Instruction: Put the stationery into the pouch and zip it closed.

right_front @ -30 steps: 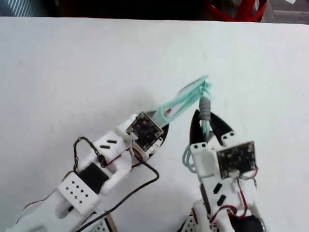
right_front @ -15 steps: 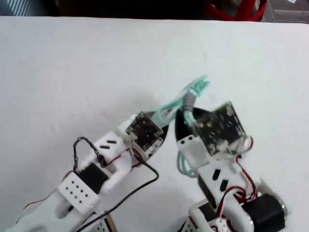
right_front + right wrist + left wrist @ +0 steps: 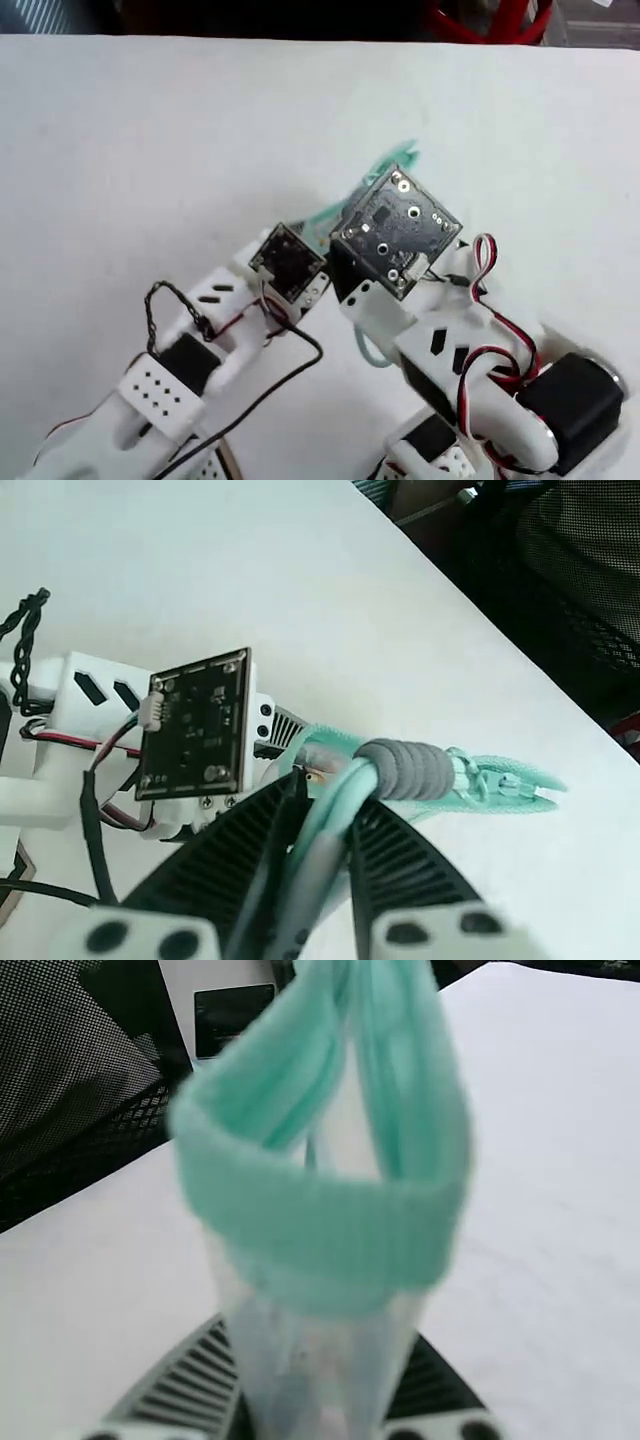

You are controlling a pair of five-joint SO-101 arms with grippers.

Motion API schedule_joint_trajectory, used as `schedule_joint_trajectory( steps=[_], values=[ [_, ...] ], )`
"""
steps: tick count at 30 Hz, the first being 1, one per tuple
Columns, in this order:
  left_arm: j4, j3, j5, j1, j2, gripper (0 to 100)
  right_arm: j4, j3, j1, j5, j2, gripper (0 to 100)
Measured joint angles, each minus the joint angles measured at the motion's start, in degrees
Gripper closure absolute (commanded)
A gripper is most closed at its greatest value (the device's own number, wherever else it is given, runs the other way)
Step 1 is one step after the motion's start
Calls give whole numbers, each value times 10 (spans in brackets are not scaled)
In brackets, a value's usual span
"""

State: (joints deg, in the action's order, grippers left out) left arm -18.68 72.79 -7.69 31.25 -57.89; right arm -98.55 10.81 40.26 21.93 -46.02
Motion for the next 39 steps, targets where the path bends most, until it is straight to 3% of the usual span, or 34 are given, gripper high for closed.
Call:
schedule_joint_trajectory(
  steps=[4, 12, 39],
  values=[
    [6, 0, 0, -29, 0, 976, -1, 0, 12, 0, 0, 981],
    [3, -8, 45, -87, 10, 976, -1, -65, 119, 2, 0, 981],
    [44, -7, 45, -124, 2, 976, -1, -44, 275, 3, 1, 981]
  ],
)
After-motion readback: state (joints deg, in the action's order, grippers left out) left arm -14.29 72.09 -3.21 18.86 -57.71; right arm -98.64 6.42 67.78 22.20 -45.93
